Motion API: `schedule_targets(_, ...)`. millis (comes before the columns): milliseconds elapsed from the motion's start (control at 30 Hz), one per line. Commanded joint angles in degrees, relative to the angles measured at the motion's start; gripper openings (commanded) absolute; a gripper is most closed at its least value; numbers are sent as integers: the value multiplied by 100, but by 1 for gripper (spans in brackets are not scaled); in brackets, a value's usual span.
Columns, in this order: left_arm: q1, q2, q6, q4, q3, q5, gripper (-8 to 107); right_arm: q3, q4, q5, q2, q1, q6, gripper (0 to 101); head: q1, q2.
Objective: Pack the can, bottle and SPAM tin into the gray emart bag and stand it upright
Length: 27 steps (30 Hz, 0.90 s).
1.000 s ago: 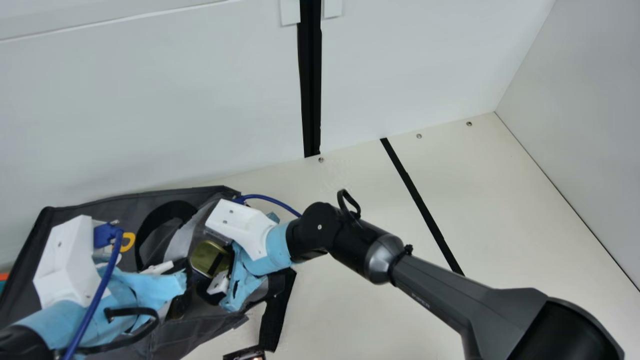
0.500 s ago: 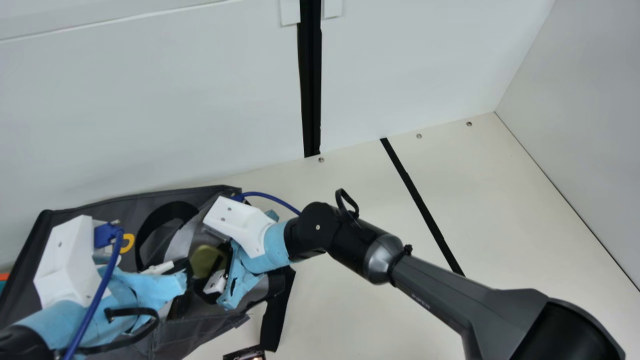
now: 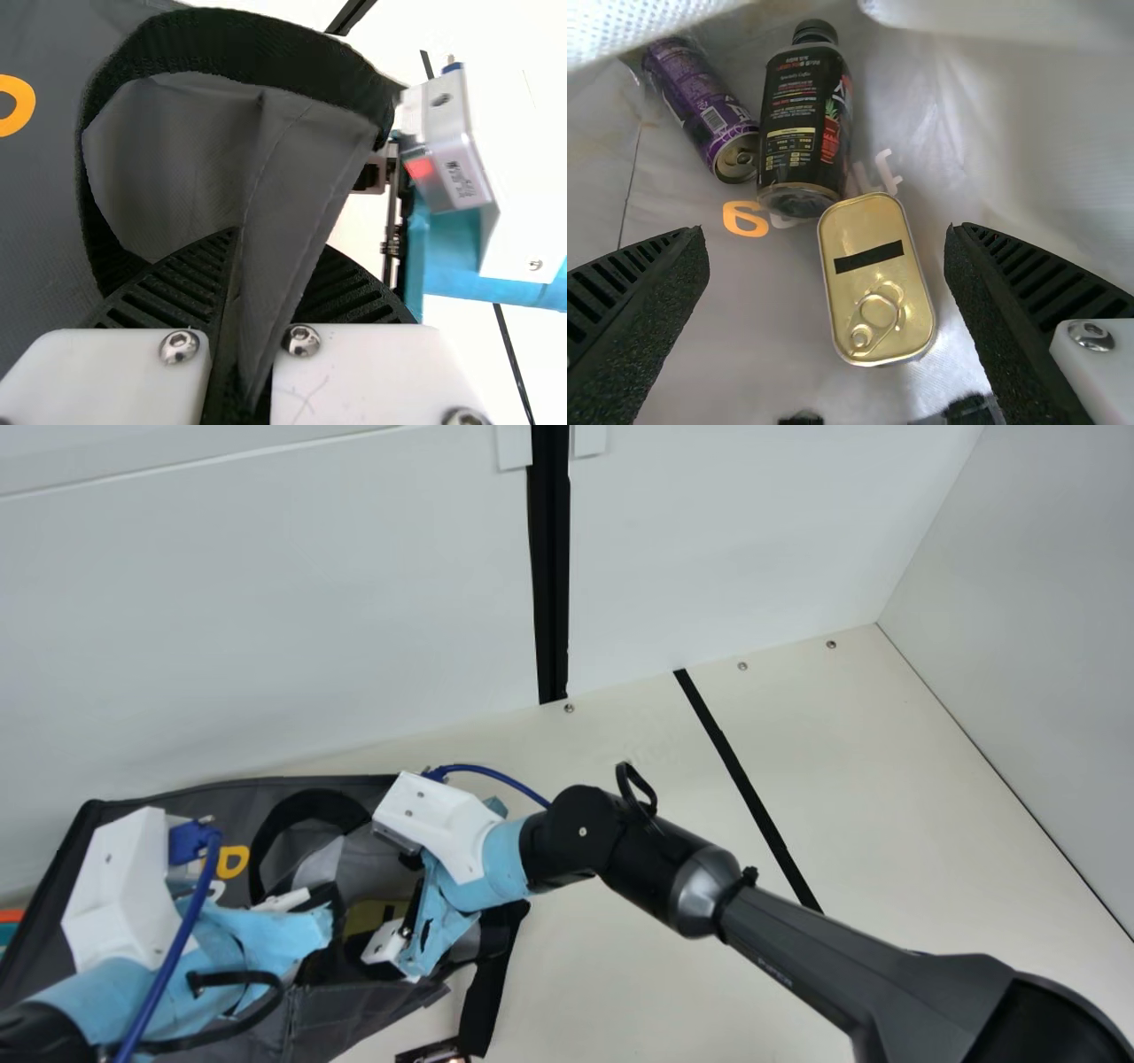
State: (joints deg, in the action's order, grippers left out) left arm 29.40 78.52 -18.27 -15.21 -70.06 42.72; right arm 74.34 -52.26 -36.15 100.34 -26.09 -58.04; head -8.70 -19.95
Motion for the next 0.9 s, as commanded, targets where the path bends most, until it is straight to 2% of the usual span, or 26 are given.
schedule_targets(0,0,0,0,0,0,0,-8,-53,-14,-50,-71,30,-16,95,-130,-5)
schedule_targets(433,0,0,0,0,0,0,-8,-497,-139,-420,-712,539,-289,95,-130,-5)
schedule_targets(867,0,0,0,0,0,0,-8,-761,-255,-1049,-1248,1286,-685,95,-130,-5)
